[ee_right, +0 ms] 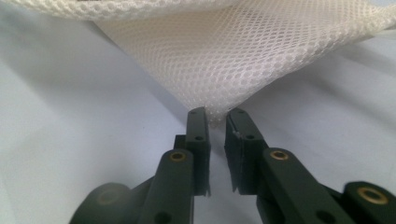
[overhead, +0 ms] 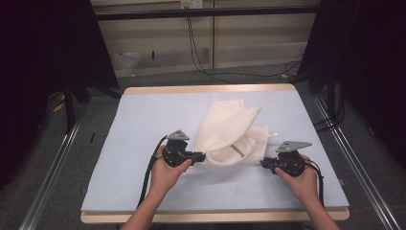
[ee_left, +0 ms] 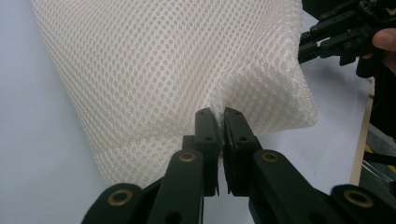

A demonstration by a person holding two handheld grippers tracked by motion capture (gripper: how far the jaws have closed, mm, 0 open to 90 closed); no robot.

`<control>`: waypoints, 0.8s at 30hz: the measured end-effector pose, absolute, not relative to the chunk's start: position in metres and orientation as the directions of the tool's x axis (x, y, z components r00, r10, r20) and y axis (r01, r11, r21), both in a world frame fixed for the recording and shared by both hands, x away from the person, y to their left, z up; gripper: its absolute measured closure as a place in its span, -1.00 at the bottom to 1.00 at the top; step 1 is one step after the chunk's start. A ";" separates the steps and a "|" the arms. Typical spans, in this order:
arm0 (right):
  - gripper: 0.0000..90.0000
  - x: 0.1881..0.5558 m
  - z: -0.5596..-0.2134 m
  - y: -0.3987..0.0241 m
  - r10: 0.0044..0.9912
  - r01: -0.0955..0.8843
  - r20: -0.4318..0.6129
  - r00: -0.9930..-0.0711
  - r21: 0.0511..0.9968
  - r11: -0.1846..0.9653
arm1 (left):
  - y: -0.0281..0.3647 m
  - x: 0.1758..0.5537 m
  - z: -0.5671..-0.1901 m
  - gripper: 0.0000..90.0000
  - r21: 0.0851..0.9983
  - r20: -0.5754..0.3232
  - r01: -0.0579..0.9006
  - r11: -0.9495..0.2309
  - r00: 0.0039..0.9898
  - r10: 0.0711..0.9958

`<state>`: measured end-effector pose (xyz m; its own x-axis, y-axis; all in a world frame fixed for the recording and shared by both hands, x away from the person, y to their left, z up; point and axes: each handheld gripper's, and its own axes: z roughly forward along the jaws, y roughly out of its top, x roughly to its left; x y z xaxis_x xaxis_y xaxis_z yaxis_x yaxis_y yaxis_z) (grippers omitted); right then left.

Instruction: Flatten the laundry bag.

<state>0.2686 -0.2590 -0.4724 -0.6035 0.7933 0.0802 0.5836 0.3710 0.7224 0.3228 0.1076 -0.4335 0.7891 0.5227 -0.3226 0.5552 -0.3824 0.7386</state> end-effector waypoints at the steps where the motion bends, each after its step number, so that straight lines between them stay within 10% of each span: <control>1: 0.87 0.268 -0.472 -0.259 0.793 0.586 0.084 -0.604 0.721 0.370 | 0.109 0.323 -0.433 0.90 0.736 -0.319 0.556 -0.386 0.788 0.526; 24: 0.93 0.268 -0.473 -0.257 0.788 0.575 0.070 -0.612 0.723 0.383 | 0.144 0.339 -0.432 0.90 0.766 -0.301 0.574 -0.289 0.718 0.628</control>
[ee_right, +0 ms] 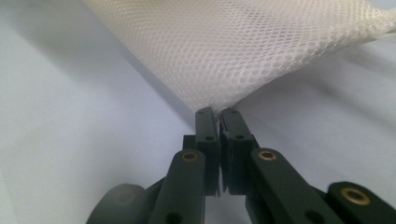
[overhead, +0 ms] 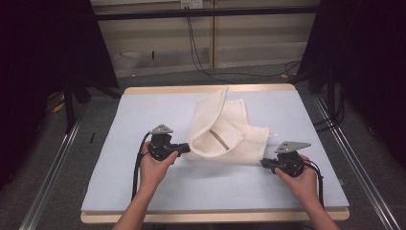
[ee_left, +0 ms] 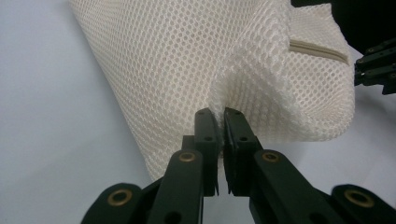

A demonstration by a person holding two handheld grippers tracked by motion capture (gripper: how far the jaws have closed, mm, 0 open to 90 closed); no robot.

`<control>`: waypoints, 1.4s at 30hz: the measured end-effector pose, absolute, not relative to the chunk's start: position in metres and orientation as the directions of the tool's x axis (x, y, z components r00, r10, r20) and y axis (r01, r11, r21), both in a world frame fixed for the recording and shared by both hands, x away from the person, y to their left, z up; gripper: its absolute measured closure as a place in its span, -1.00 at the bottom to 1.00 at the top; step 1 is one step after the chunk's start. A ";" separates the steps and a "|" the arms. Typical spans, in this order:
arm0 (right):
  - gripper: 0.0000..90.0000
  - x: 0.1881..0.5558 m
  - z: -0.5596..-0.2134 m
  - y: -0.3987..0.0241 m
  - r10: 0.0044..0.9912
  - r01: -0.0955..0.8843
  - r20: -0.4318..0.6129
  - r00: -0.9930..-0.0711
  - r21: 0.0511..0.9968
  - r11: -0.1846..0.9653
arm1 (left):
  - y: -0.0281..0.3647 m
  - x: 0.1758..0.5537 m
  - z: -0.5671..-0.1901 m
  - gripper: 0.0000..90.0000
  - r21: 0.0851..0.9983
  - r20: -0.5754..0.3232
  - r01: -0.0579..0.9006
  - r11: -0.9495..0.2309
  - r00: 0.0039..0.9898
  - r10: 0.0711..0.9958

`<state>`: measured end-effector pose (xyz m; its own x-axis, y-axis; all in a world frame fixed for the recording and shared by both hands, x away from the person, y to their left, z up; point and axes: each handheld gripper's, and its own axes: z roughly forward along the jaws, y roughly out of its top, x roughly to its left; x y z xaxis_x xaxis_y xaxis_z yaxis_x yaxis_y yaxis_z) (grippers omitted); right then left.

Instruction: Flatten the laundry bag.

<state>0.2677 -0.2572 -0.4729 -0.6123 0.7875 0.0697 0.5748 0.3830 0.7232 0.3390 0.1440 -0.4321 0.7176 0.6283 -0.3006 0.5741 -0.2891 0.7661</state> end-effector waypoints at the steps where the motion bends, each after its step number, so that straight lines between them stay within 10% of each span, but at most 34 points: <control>1: 0.93 0.268 -0.473 -0.257 0.787 0.575 0.072 -0.613 0.723 0.382 | 0.145 0.339 -0.432 0.90 0.763 -0.298 0.578 -0.289 0.713 0.635; 42: 0.99 0.266 -0.474 -0.251 0.765 0.569 0.067 -0.641 0.711 0.414 | 0.174 0.355 -0.435 0.88 0.779 -0.259 0.577 -0.245 0.653 0.712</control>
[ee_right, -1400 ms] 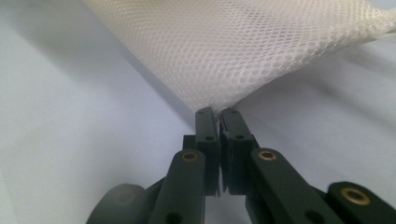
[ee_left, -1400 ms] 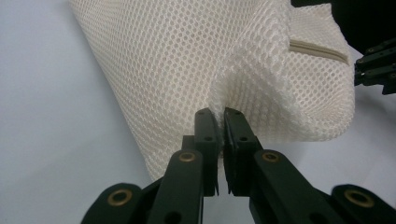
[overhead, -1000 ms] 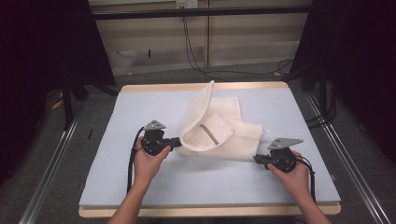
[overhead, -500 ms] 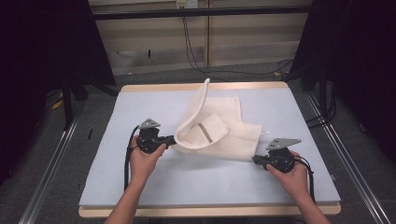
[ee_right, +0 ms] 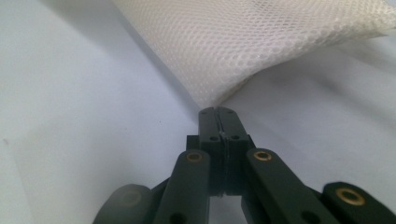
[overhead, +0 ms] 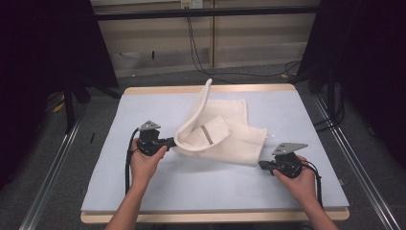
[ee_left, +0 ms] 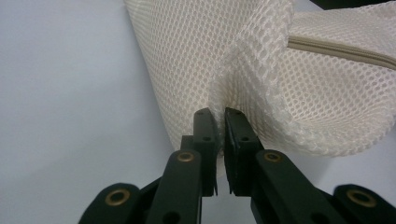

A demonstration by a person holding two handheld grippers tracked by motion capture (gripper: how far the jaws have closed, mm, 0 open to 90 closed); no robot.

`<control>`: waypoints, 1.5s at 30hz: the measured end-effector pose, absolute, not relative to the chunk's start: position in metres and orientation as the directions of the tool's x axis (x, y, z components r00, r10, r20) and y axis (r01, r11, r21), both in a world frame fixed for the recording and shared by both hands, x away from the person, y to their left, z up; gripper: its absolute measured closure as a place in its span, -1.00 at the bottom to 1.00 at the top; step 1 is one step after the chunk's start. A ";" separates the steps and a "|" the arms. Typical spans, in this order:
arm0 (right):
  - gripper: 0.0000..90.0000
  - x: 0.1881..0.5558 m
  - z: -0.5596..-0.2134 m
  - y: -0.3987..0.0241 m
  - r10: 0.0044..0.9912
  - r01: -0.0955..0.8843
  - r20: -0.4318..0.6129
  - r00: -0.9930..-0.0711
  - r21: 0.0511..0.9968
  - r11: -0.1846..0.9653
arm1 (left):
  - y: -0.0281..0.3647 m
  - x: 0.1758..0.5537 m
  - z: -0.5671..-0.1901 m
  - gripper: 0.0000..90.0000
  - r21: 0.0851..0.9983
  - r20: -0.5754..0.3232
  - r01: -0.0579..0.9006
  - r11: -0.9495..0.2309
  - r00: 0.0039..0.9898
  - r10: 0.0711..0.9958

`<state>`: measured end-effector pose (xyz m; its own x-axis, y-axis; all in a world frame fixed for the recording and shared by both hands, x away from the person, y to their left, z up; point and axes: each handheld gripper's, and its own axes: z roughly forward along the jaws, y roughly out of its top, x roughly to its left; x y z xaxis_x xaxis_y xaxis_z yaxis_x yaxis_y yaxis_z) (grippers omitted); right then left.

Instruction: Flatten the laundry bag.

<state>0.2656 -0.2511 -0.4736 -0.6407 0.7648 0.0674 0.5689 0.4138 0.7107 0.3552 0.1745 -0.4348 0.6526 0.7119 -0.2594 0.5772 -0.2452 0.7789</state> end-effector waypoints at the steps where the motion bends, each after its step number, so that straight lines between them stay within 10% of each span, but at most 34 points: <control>1: 0.99 0.265 -0.474 -0.251 0.764 0.571 0.068 -0.641 0.708 0.416 | 0.175 0.355 -0.435 0.87 0.780 -0.259 0.577 -0.241 0.649 0.715; 37: 0.86 0.268 -0.470 -0.247 0.769 0.565 0.067 -0.636 0.719 0.405 | 0.225 0.361 -0.442 0.73 0.775 -0.185 0.603 -0.187 0.500 0.846; 45: 0.34 0.276 -0.467 -0.249 0.799 0.596 0.126 -0.588 0.736 0.322 | 0.223 0.352 -0.444 0.64 0.762 -0.175 0.611 -0.214 0.513 0.841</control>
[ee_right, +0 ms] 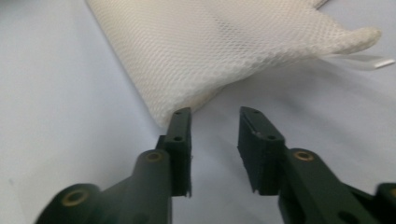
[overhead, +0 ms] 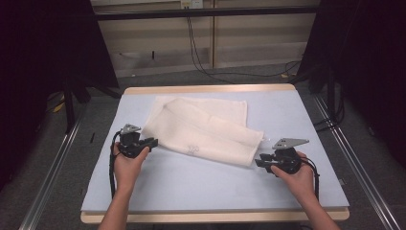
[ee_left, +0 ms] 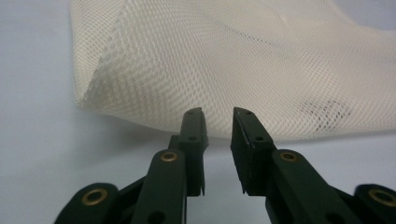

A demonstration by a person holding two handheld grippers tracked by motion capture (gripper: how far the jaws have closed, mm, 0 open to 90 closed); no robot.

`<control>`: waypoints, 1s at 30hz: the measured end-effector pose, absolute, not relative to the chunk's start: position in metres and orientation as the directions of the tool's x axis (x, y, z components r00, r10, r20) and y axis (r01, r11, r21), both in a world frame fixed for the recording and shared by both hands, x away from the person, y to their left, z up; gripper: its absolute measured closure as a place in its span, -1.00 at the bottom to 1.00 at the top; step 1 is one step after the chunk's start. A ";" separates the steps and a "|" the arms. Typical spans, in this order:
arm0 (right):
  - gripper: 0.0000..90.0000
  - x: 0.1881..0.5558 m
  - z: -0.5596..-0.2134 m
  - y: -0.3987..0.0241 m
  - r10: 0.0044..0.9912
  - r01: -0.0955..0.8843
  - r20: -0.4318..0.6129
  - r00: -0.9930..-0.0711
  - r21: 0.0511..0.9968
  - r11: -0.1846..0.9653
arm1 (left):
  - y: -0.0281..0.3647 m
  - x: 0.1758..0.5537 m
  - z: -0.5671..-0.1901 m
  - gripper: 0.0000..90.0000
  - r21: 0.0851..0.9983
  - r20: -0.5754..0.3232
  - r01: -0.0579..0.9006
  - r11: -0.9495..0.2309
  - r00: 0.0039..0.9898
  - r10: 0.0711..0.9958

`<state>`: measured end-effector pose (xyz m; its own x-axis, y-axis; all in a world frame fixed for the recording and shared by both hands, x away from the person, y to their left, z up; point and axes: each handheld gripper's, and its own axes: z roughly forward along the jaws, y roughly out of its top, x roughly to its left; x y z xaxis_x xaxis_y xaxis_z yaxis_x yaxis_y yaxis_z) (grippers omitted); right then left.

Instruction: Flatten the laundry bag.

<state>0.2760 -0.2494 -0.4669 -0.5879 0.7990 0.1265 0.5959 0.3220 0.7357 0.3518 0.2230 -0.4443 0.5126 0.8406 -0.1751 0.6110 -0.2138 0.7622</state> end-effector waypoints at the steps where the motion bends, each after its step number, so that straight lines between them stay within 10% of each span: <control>1: 0.20 0.277 -0.466 -0.249 0.808 0.596 0.119 -0.577 0.738 0.317 | 0.222 0.351 -0.445 0.62 0.759 -0.178 0.614 -0.216 0.515 0.839; 17: -0.75 0.303 -0.464 -0.248 0.870 0.689 0.233 -0.435 0.708 0.155 | 0.207 0.341 -0.453 -0.37 0.748 -0.130 0.590 -0.303 0.579 0.805; 30: -0.44 0.329 -0.472 -0.245 0.867 0.710 0.308 -0.391 0.700 0.072 | 0.200 0.338 -0.456 -0.63 0.742 -0.110 0.577 -0.342 0.607 0.787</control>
<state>0.3287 -0.2454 -0.4722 -0.3910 0.8673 0.3081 0.7104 0.0715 0.7001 0.3383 0.2005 -0.4556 0.6074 0.7868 -0.1100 0.5771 -0.3418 0.7417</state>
